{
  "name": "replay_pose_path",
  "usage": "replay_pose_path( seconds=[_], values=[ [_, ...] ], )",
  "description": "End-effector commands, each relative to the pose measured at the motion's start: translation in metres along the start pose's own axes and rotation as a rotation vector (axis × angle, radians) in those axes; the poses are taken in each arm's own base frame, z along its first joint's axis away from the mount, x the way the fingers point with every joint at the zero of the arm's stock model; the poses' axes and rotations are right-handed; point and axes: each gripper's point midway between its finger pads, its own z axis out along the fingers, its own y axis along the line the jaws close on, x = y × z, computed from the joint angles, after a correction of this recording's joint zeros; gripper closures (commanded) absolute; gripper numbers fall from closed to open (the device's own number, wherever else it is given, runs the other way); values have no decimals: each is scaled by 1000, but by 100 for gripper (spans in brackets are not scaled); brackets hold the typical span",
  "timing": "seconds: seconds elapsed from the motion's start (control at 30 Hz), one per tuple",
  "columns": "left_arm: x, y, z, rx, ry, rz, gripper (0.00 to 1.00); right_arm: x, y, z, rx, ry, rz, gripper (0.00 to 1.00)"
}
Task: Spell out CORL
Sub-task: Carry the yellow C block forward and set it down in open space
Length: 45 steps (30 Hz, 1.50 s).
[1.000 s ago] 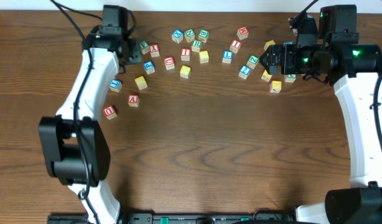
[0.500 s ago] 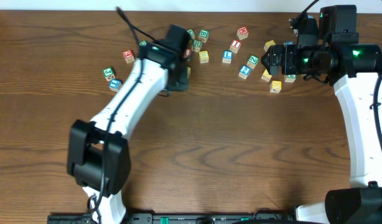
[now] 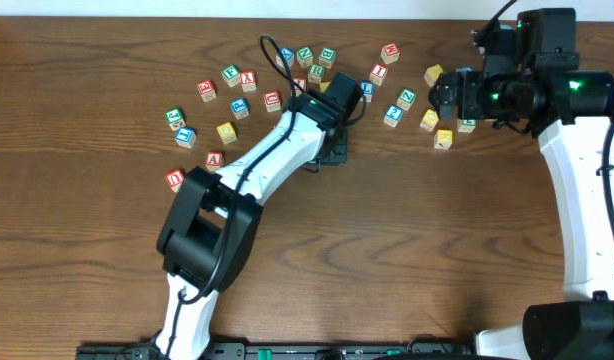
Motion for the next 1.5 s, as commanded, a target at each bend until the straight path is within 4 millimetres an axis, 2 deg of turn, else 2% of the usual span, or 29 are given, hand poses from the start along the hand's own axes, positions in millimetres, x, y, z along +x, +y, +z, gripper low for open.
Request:
replay_pose_path(
  seconds=[0.0, 0.37, 0.7, 0.83, 1.0, 1.33, 1.47],
  values=[
    [6, 2, 16, -20, 22, -19, 67, 3, -8, 4, 21, 14, -2, 1],
    [20, 2, 45, -47, 72, -3, 67, 3, -8, 4, 21, 14, -2, 1],
    [21, -3, 47, -42, 67, 5, 66, 3, -8, 4, 21, 14, -2, 1],
    [21, -3, 45, -42, 68, 5, 54, 3, -8, 4, 21, 14, -2, 1],
    [10, -6, 30, -31, 49, 17, 51, 3, -8, 4, 21, 13, -2, 1],
    [-50, -7, -42, 87, -133, 60, 46, 1, -8, 4, 20, 6, -1, 1],
    [-69, 8, -47, 86, -181, 85, 46, 1, -8, 4, 20, 7, 0, 1]
  ],
)
